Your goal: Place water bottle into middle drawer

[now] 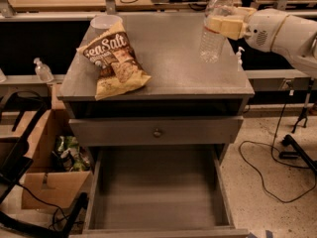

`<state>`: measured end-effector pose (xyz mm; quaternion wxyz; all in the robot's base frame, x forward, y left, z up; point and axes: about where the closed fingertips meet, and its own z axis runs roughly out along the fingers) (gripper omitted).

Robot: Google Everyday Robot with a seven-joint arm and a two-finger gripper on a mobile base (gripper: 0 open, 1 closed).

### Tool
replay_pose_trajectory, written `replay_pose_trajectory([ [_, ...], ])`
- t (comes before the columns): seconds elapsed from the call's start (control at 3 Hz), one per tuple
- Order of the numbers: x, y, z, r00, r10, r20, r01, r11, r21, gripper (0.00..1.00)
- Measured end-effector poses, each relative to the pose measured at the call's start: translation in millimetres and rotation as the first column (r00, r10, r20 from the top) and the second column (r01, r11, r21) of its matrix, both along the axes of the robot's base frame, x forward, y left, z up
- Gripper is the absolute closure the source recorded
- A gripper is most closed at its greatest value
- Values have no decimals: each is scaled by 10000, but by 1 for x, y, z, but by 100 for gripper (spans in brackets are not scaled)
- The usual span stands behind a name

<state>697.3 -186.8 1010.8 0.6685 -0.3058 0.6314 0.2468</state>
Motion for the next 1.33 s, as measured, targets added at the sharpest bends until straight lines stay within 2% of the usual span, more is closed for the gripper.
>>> replay_pose_trajectory([
  [0.33,-64,0,4,9985,548,-31,-549,9981,-283,100],
  [0.67,-138,16,-4,9914,1308,66,-1304,9903,-490,100],
  [1.0,-206,37,-61,9822,1795,-550,-1835,9800,-772,100],
  [1.33,-203,41,-64,9819,1821,-526,-1856,9800,-721,100],
])
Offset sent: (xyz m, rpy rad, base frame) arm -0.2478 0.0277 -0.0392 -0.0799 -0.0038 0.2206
